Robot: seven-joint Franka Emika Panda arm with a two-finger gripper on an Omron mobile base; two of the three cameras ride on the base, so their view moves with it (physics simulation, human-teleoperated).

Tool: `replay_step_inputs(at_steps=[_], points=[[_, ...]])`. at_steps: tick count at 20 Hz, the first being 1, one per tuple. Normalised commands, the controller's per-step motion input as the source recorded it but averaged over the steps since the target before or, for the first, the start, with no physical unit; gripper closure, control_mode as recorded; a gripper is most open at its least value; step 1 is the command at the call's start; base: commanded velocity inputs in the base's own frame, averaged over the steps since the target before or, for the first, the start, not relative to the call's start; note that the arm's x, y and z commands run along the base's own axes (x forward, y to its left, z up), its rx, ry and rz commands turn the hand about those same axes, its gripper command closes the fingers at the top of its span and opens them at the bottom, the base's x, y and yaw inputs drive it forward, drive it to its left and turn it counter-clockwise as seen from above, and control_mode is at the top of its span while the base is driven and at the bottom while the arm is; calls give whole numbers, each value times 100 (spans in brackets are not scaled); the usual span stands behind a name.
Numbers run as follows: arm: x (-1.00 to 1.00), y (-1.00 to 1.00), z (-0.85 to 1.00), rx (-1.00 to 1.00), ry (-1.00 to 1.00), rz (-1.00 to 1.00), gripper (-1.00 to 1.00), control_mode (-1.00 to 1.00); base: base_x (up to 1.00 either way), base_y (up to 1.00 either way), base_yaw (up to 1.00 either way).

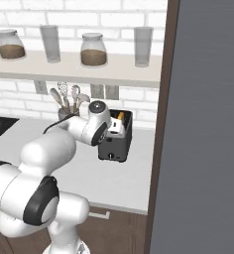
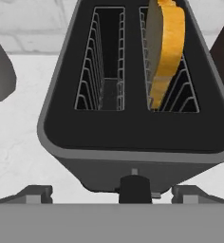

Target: Start the toaster. Once the lever pops up, take the bread to the plate on the dining counter.

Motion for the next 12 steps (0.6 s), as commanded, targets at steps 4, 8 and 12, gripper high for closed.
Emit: replay_step_inputs(at_steps=[4,8,12], points=[[0,9,-1,0,0,0,-100,-100,0,0,0],[1,3,-13,0,0,0,-100,-100,0,0,0],[4,2,-26,0,0,0,-100,-100,0,0,0]])
